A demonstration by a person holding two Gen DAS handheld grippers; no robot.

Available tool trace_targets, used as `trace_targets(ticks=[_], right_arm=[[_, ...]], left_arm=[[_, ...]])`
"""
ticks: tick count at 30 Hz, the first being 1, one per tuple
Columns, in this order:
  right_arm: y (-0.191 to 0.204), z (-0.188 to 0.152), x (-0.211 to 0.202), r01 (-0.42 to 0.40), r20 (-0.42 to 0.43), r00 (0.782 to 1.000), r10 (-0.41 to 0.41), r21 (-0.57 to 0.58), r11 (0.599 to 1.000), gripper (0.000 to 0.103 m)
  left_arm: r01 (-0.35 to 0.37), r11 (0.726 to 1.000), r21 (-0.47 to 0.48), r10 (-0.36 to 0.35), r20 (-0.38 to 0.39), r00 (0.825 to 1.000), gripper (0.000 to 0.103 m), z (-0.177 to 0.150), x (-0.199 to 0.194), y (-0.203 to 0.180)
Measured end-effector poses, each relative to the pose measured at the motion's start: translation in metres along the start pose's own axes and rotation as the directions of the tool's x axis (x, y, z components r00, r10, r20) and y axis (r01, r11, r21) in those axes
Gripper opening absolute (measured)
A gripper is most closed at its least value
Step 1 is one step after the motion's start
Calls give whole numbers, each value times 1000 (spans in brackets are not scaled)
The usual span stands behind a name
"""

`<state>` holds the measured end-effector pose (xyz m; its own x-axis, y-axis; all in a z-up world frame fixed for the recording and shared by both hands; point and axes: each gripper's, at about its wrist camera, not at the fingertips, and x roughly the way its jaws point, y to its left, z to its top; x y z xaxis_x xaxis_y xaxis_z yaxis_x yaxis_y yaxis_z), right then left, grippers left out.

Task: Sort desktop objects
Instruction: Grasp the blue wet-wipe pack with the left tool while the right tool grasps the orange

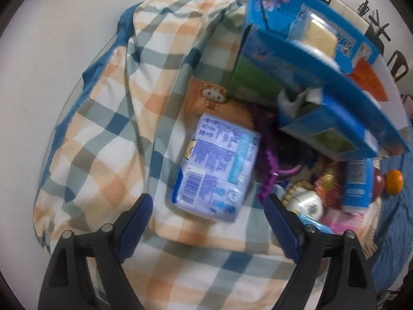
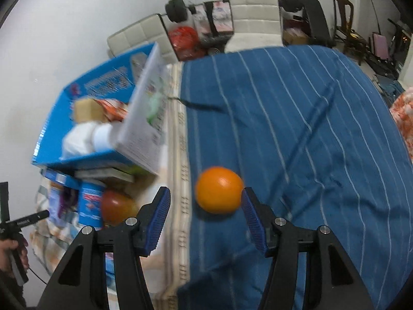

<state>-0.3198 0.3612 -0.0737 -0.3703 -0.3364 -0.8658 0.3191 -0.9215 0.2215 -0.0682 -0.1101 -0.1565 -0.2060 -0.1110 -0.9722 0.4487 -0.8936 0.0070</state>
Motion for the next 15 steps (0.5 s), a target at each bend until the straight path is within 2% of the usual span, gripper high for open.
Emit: trace_targets(ticks=[8, 10, 11, 13, 15], right_arm=[[4, -4, 51, 62, -100, 993, -67, -57, 996, 60], [8, -3, 62, 99, -100, 989, -106, -72, 992, 70], [9, -1, 67, 132, -89, 986, -140, -89, 987, 70], [8, -1, 76, 178, -88, 978, -187, -106, 978, 71], [2, -1, 93, 202, -156, 964, -217, -107, 973, 70]], left_arm=[[-50, 997, 58, 54, -75, 996, 89, 12, 46, -11], [-50, 997, 62, 55, -89, 994, 83, 12, 53, -10], [-45, 997, 60, 51, -95, 994, 74, 11, 55, -9], [-47, 997, 64, 52, -83, 995, 70, 8, 55, -7], [-40, 997, 59, 45, -79, 996, 68, 6, 51, -6]])
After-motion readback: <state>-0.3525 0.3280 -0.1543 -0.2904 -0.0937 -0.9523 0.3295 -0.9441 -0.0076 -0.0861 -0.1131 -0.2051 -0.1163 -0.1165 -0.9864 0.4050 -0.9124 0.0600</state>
